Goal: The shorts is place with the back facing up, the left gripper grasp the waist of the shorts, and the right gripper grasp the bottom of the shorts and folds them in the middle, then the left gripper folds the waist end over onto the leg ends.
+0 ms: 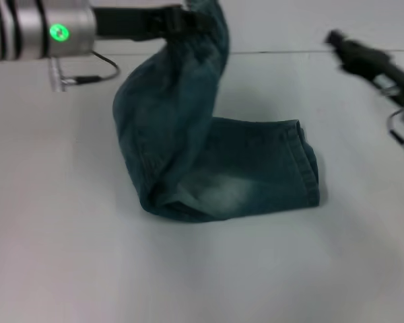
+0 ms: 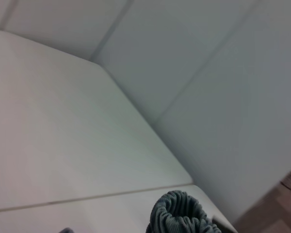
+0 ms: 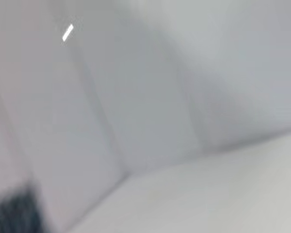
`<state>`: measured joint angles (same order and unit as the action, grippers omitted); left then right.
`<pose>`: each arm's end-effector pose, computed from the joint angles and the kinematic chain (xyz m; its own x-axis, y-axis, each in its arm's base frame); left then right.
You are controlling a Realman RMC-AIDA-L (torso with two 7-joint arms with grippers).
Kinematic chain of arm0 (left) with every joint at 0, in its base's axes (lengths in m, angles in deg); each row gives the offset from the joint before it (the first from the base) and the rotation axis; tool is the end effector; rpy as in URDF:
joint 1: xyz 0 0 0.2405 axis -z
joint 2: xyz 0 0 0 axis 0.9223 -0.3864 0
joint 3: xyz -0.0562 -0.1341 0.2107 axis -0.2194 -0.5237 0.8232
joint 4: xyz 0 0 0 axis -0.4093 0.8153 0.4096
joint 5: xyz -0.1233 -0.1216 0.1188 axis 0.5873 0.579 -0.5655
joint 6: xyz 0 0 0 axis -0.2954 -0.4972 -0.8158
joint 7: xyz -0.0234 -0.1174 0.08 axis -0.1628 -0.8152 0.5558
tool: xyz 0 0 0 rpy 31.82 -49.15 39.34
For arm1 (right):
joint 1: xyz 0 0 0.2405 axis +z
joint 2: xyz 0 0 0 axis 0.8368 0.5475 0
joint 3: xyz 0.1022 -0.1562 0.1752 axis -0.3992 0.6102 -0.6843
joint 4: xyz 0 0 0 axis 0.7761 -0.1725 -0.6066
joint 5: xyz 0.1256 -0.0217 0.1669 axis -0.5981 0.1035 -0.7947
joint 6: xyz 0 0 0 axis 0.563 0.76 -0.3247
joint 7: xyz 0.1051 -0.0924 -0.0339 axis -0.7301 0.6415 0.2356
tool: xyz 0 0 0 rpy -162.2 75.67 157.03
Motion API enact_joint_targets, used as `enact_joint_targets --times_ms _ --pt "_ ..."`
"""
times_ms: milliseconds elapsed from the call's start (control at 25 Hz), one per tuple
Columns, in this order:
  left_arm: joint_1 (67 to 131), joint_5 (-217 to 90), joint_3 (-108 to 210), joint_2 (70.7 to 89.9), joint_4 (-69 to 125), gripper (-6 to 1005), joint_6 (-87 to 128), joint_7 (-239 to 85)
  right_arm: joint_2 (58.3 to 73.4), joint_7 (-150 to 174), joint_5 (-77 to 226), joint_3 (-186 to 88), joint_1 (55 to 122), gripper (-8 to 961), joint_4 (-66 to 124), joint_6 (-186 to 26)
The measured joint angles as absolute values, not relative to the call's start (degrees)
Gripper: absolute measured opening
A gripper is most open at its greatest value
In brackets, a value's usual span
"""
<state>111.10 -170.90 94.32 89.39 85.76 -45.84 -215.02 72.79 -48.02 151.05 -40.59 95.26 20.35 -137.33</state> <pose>-0.1264 0.4205 0.0199 0.4797 0.6669 0.5702 0.8187 -0.5739 -0.0174 0.2725 0.3960 -0.0031 0.3841 -0.2180 -0.8972 -0.8539 -0.4535 -0.2554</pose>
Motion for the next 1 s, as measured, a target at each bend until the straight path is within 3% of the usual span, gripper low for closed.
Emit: enact_joint_targets --times_ms 280,680,1000 --pt "111.4 -161.3 106.3 89.57 75.3 248 -38.0 -207.7 72.38 -47.6 135.2 -40.6 89.9 33 20.0 -141.2" --pt "111.6 -155.9 116.0 89.81 71.9 272 -33.8 -204.0 72.50 -48.0 134.4 -40.3 89.1 33 20.2 -141.1" --pt "108.9 -150.6 116.0 89.71 72.5 565 -36.0 -200.6 72.45 -51.1 134.8 -36.3 89.3 34 19.6 -141.6"
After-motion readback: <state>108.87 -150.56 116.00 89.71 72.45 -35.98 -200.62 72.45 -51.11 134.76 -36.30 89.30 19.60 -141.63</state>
